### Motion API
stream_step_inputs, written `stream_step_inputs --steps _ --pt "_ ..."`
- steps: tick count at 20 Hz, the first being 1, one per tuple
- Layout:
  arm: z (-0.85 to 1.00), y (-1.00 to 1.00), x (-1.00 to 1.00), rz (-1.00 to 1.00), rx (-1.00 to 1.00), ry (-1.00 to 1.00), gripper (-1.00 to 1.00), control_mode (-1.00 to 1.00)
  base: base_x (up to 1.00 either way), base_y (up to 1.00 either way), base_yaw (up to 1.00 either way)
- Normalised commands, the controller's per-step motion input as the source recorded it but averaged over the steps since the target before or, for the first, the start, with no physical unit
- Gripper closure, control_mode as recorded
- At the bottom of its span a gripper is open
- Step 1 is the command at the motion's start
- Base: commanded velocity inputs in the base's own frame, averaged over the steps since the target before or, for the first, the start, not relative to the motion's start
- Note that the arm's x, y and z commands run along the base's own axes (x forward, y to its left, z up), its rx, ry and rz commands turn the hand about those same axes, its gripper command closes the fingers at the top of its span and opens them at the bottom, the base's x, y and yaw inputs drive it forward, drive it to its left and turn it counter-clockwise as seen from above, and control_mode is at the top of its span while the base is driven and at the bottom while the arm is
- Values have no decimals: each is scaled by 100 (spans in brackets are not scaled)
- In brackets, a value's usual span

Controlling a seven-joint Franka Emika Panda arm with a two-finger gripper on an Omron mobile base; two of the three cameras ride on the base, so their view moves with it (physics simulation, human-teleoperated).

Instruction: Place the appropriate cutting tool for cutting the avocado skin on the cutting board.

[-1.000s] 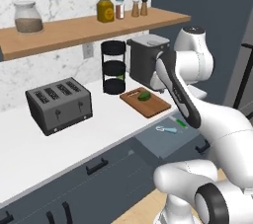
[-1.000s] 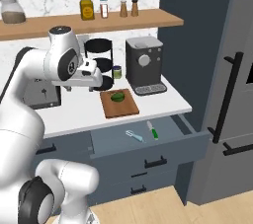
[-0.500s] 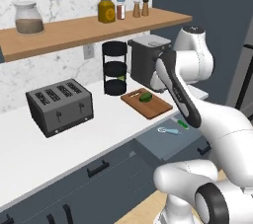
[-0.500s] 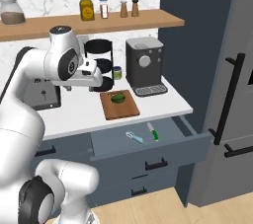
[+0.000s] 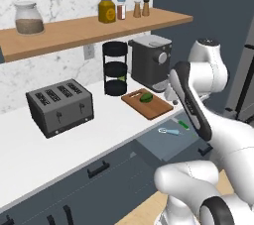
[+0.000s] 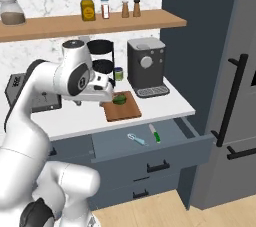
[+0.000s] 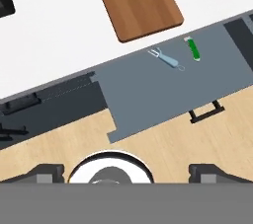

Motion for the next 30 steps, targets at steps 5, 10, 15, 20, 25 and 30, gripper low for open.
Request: stream_step_inputs --steps 5,10,15,20,25,30 --pt "-62 -92 -21 0 0 6 -100 -100 0 0 0" --pt "-68 -34 20 1 0 1 -100 -100 0 0 0" --pt "-72 0 63 5 0 3 -100 -100 0 0 0" --pt "-70 -14 58 5 0 0 -100 -100 0 0 0" --pt "-50 -32 28 6 0 0 -100 -100 0 0 0" --pt "-58 -24 3 8 0 0 -100 -100 0 0 0"
